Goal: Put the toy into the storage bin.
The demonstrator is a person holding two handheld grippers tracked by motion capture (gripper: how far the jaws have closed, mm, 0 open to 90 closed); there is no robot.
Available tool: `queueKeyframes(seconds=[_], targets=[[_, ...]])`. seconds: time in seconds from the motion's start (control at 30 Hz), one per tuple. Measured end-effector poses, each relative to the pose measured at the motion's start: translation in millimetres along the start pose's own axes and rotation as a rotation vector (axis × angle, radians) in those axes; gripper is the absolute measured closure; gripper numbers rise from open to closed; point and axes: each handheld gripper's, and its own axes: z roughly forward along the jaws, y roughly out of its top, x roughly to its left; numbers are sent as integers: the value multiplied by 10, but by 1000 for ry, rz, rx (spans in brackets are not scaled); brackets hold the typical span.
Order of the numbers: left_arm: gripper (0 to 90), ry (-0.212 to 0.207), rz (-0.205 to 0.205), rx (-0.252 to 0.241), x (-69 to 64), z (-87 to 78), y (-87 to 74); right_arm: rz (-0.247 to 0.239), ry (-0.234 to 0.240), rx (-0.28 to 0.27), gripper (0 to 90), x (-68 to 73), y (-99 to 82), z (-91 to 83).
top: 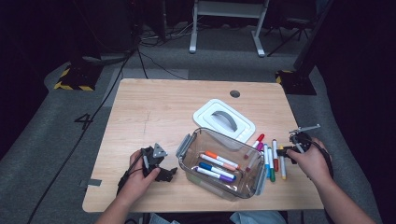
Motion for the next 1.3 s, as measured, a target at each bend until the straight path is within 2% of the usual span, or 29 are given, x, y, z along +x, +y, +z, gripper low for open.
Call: queueKeyframes(seconds=[0.13, 0.23, 0.33, 0.43, 0.67, 0.87, 0.93, 1.03, 1.13, 1.17, 1.3], targets=[[2, 0, 0, 0, 0, 0, 0, 31, -13, 39, 619, -46, -111, 64], [1, -1, 0, 1, 1, -1, 1, 31, -17, 52, 627, -62, -148, 90], [2, -2, 0, 1, 0, 0, 0, 48, -18, 78, 679, -81, -215, 121], [2, -1, 0, 1, 1, -1, 0, 47, -35, 82, 754, -101, -240, 103], [2, 0, 0, 1, 0, -1, 1, 54, -44, 86, 769, -155, -235, 82], [2, 0, 1, 2, 0, -1, 1, 58, -34, 31, 769, -166, -130, -91], [2, -1, 0, 2, 0, -1, 1, 36, -27, 2, 769, -148, -76, -168], [2, -1, 0, 2, 0, -1, 1, 21, -24, -12, 769, -123, -31, -226], [2, 0, 0, 2, 0, -1, 1, -14, -7, -55, 769, -23, 102, -401], [2, 0, 0, 2, 0, -1, 1, -14, -7, -55, 769, -23, 102, -401], [2, -1, 1, 2, 0, -1, 1, -67, 25, -94, 769, 187, 273, -613]])
